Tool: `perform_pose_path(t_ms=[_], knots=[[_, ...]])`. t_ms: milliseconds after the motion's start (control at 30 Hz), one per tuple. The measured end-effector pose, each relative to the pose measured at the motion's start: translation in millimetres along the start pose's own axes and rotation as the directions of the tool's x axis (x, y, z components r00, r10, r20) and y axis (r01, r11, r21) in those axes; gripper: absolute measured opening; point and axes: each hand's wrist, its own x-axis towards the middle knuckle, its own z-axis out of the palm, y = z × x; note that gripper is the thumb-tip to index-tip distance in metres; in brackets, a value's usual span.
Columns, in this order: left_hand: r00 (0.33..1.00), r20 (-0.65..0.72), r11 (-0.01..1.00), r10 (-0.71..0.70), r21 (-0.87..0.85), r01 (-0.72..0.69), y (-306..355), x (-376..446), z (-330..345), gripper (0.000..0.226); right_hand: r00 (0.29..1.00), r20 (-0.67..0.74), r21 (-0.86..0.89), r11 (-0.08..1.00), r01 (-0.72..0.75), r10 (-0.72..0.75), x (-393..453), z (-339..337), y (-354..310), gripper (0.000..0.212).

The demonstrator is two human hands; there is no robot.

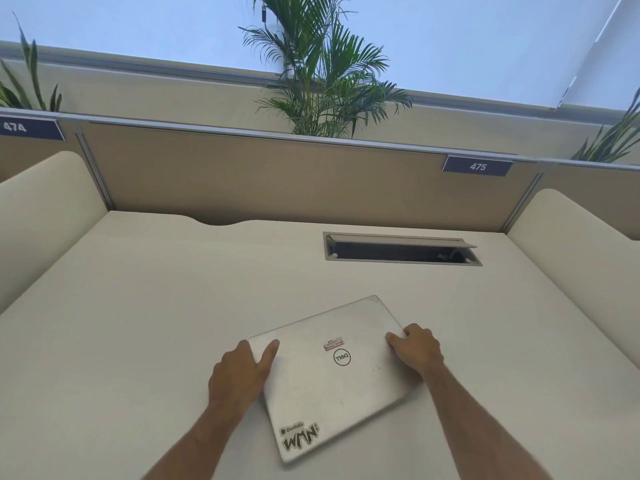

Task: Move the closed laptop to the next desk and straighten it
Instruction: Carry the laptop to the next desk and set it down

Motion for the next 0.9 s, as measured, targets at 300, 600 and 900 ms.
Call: perform_pose_path(t_ms=[300,600,900], knots=[[0.999,0.013,0.995,-0.04,-0.088,0.041,4.6,5.7,4.9,0.069,0.997,0.035,0.065,0.996,-0.066,0.064,-0.6,-3.1,-7.9,0.036],[0.996,0.077,0.992,-0.042,-0.114,0.051,9.6,19.8,-8.4,0.086,0.995,0.029,0.111,0.989,-0.096,0.094,-6.5,2.7,-10.8,0.04],[0.932,0.317,0.91,-0.176,-0.308,0.277,26.4,39.4,-34.3,0.146,0.994,-0.003,0.186,0.977,-0.106,0.108,-20.9,16.2,-13.8,0.047]])
